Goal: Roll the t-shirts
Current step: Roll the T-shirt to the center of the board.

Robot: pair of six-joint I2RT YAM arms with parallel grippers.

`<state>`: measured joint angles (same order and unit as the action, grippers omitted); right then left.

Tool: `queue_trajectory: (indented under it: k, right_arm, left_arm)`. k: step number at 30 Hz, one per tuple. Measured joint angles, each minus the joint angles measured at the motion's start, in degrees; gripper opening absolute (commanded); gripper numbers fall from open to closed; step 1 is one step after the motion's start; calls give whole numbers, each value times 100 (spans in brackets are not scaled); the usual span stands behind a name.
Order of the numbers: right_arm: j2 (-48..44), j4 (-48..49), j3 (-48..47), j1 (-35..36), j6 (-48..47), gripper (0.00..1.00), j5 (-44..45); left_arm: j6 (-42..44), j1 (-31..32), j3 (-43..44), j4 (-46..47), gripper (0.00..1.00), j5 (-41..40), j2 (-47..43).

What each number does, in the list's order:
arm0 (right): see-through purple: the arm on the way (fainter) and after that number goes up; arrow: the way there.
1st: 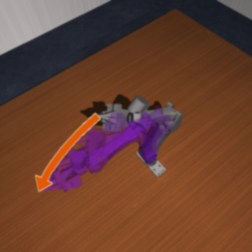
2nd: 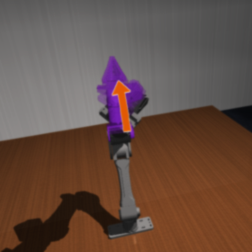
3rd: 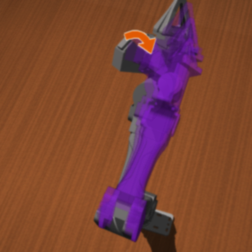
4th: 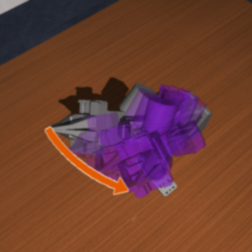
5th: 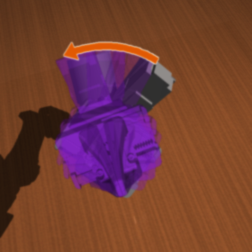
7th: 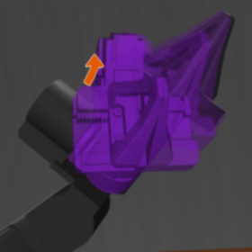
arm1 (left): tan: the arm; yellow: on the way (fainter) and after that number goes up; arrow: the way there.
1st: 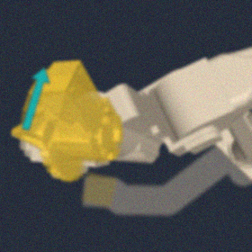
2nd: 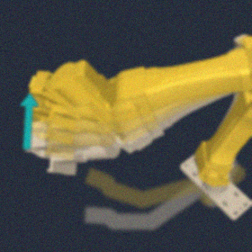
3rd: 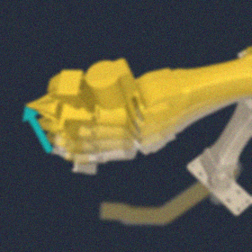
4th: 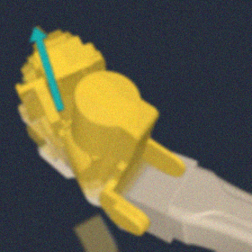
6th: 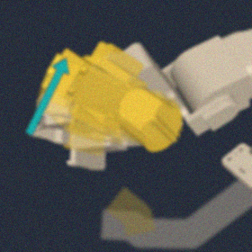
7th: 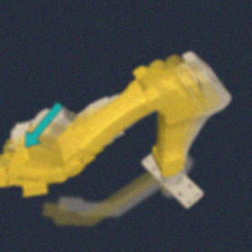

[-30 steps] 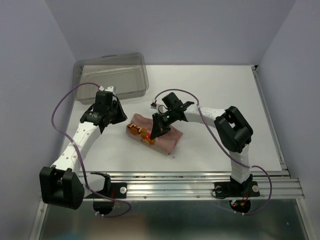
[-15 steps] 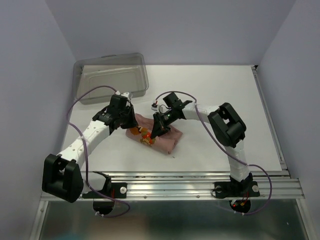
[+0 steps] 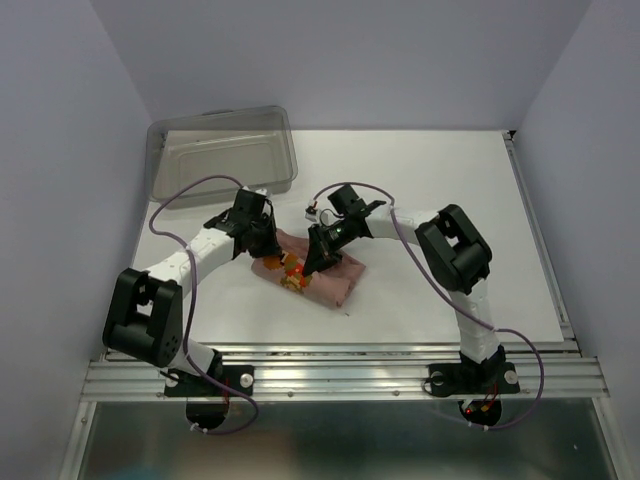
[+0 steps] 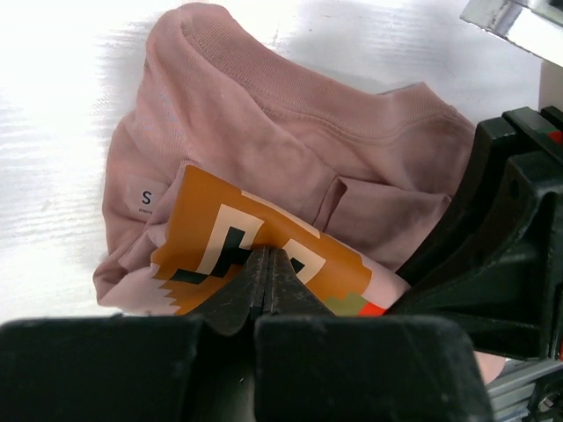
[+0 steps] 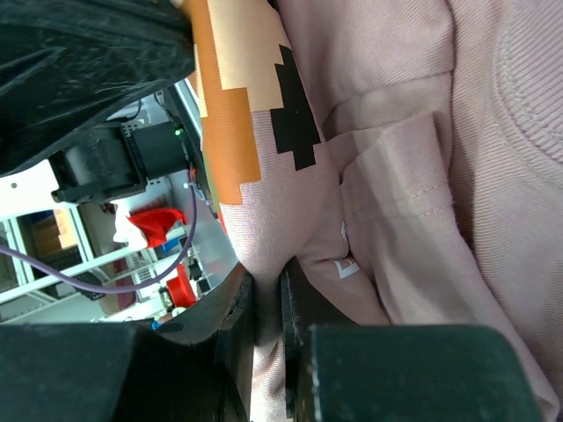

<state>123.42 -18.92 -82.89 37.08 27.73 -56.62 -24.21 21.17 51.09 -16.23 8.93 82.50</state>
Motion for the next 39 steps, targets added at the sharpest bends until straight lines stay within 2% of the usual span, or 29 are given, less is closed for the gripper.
queue_trajectory:
  k: [2,3,8,10,15,20,25,29,35,39]
  right_arm:
    - [-2,-2,0,0,-7,27,42]
    - [-22,-11,9,0,-17,39,127]
    - [-380,-74,219,0,-225,56,664]
    - [-719,-146,420,0,-330,59,890]
    - [-1757,-323,1045,26,-647,62,1416]
    - [-2330,-455,1685,90,-870,63,1827]
    - [-2378,-514,1956,116,-986,66,2133]
    - [-2378,-522,1967,131,-1073,74,2334]
    - [-2319,-527,1958,192,-1191,78,2457]
    - [-2312,-538,1919,238,-1257,74,2634]
  left_arm:
    - [-20,0,0,57,0,0,81]
    - [-31,0,0,101,0,0,136]
    - [-70,0,-24,249,0,-20,341]
    - [-76,2,-68,302,0,-26,378]
    - [-96,2,-98,319,0,-59,380]
    - [-114,2,-98,317,0,-92,380]
    - [-125,7,-98,315,0,-136,380]
    - [-127,11,-98,313,0,-155,380]
    - [-127,11,-98,299,0,-166,380]
    - [-127,11,-98,295,0,-168,380]
